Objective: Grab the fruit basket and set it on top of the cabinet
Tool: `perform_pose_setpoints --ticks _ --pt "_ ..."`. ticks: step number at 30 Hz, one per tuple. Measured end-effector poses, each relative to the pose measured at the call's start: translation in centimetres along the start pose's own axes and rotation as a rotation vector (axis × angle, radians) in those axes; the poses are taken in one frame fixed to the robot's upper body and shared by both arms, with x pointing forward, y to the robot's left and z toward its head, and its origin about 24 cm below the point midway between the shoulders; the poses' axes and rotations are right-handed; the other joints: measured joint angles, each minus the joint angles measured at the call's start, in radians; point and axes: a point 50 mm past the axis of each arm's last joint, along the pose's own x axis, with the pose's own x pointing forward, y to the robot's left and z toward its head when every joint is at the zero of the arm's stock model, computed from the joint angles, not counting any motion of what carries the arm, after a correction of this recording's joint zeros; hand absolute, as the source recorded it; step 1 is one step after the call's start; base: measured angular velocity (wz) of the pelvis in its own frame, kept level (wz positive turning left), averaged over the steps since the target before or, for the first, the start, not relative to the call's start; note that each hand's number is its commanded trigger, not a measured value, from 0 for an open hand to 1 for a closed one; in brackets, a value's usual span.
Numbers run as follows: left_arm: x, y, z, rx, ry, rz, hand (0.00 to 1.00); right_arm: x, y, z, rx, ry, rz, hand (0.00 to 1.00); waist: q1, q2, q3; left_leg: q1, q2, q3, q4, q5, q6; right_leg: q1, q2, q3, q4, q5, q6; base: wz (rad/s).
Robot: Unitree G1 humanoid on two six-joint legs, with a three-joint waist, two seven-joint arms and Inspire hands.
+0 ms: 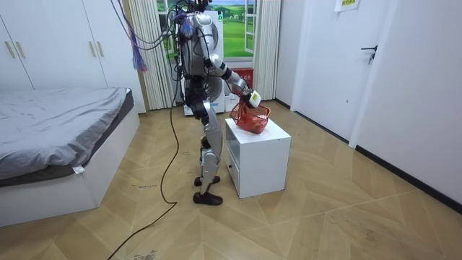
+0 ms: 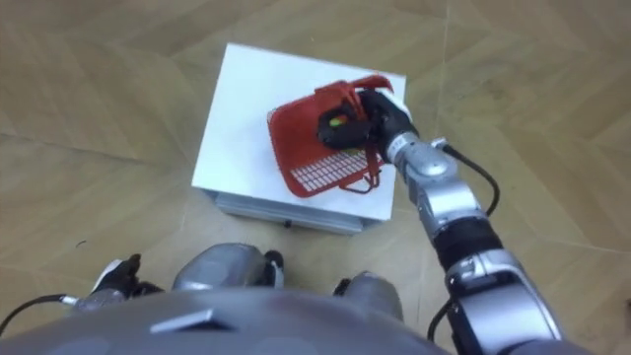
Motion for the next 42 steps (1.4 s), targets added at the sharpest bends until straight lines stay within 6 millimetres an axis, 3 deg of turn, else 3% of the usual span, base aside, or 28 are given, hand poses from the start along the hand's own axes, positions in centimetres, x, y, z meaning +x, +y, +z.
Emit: perform_pose_setpoints --ticks 1,2,5,18,21,36,42 --pt "0.0 0.1 0.1 0.008 -0.006 0.003 0.00 0.0 0.3 -0.1 -0.011 0.004 0.019 0.00 0.000 -0.006 -0.0005 0.006 -0.012 -0.004 -0.003 -0.002 0.003 0.002 0.011 -0.001 -0.056 0.045 -0.009 0.20" --pt "0.0 0.0 0.2 0.015 -0.009 0.001 0.00 0.0 0.5 -0.2 -0.016 0.011 0.033 0.00 0.002 -0.006 -0.0007 0.017 -0.021 -0.009 -0.010 -0.006 0.005 0.016 0.015 -0.011 -0.079 0.054 -0.018 0.15" --pt "0.0 -0.1 0.1 0.012 -0.012 0.004 0.00 0.0 0.5 -0.2 -0.012 0.012 0.048 0.00 0.002 -0.005 0.0017 0.034 -0.025 -0.033 -0.028 -0.007 0.005 0.059 0.026 -0.013 -0.142 0.061 -0.009 0.20" --pt "-0.3 -0.8 -1.1 0.011 0.022 0.005 0.00 0.4 -0.3 -0.5 0.012 0.043 -0.005 0.00 0.004 -0.013 0.0040 0.074 -0.029 -0.073 -0.061 -0.009 0.002 0.117 0.037 -0.013 -0.195 0.062 -0.007 0.09" --pt "-0.3 -0.9 -1.3 0.011 0.032 0.003 0.00 0.4 -0.1 -0.9 0.018 0.055 -0.008 0.00 0.003 -0.008 0.0099 0.086 -0.029 -0.077 -0.068 -0.015 0.001 0.131 0.040 -0.013 -0.199 0.062 -0.006 0.00" --pt "-0.5 -1.3 -2.0 0.020 0.068 -0.006 0.00 0.7 0.9 -0.5 0.039 0.038 -0.009 0.00 -0.001 -0.011 0.0069 0.089 -0.029 -0.082 -0.062 -0.017 0.001 0.144 0.043 -0.016 -0.216 0.063 -0.003 0.01" --pt "-0.5 -1.4 -1.8 0.017 0.061 -0.009 0.00 0.3 1.2 -0.7 0.034 0.026 0.021 0.00 -0.019 -0.009 0.0024 0.091 -0.029 -0.080 -0.057 -0.017 0.001 0.149 0.043 -0.013 -0.215 0.063 -0.004 0.00"
